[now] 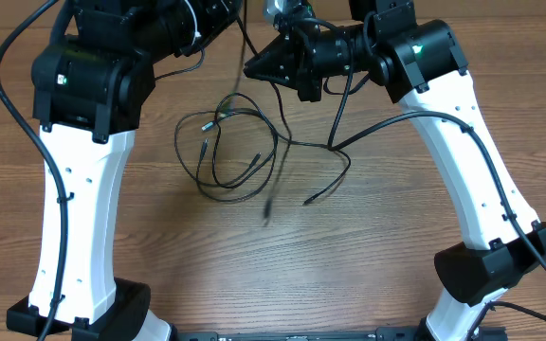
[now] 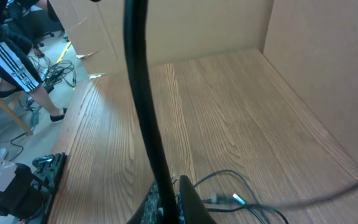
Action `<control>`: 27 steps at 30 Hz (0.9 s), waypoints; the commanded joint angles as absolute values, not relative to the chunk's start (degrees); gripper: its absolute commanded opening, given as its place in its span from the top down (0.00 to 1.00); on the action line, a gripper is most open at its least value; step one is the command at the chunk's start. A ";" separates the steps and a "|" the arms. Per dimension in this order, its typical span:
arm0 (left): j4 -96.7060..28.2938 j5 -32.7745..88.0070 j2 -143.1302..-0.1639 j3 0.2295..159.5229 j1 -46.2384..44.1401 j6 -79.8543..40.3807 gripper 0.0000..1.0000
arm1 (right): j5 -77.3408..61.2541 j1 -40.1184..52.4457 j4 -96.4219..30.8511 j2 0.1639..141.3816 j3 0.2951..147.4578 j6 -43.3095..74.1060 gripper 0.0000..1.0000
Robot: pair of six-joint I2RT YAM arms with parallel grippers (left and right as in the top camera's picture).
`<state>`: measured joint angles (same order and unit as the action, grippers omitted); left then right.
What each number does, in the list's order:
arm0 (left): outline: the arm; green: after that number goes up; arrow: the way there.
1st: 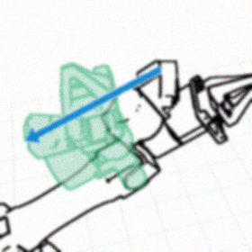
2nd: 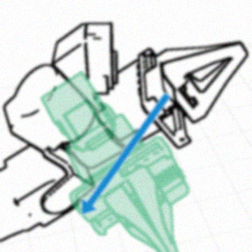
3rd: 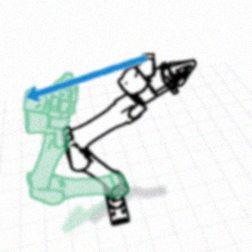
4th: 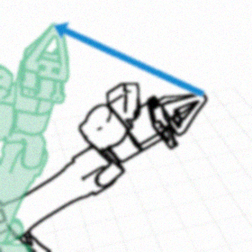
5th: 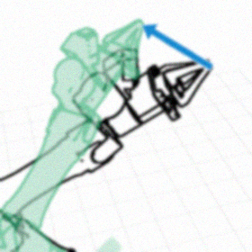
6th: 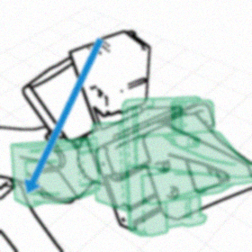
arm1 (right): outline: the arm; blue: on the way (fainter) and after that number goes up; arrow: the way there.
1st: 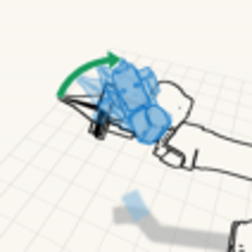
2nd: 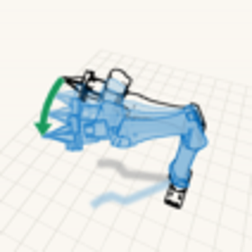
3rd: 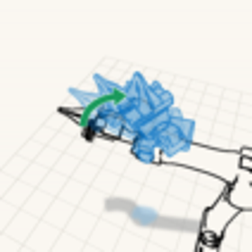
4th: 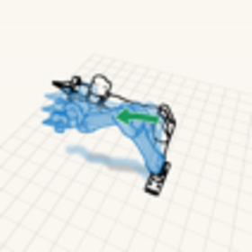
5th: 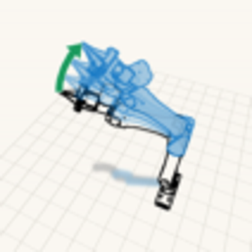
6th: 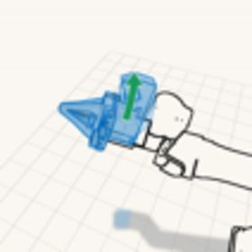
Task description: Untangle cables
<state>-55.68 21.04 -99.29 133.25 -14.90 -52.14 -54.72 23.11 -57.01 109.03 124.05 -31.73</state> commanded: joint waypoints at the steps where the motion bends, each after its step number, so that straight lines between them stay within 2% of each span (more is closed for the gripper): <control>1: -55.07 24.95 -98.83 134.54 -12.56 -48.73 0.96 | -50.81 20.71 -57.30 109.75 123.74 -31.38 0.96; 6: -55.18 36.16 -98.83 134.54 -7.60 -43.35 0.92 | -49.74 15.38 -57.28 109.73 123.76 -31.33 0.96; 13: -55.64 52.31 -98.83 134.52 -2.50 -29.89 0.65 | -49.56 2.92 -55.31 109.73 123.76 -22.83 0.96; 15: -55.90 55.61 -98.83 134.52 -2.24 -26.39 0.68 | -49.56 -1.17 -55.11 109.73 123.76 -20.91 0.96; 16: -56.18 57.25 -98.83 134.52 -2.24 -24.71 0.76 | -49.56 -3.77 -55.46 109.73 123.79 -20.88 0.96; 19: -57.30 58.54 -98.83 134.52 -2.22 -23.49 0.91 | -49.54 -10.13 -56.88 109.62 123.83 -20.73 0.96; 27: -60.71 58.54 -98.83 134.52 -2.22 -20.05 0.90 | -49.54 -31.42 -57.12 108.03 123.83 -19.25 0.96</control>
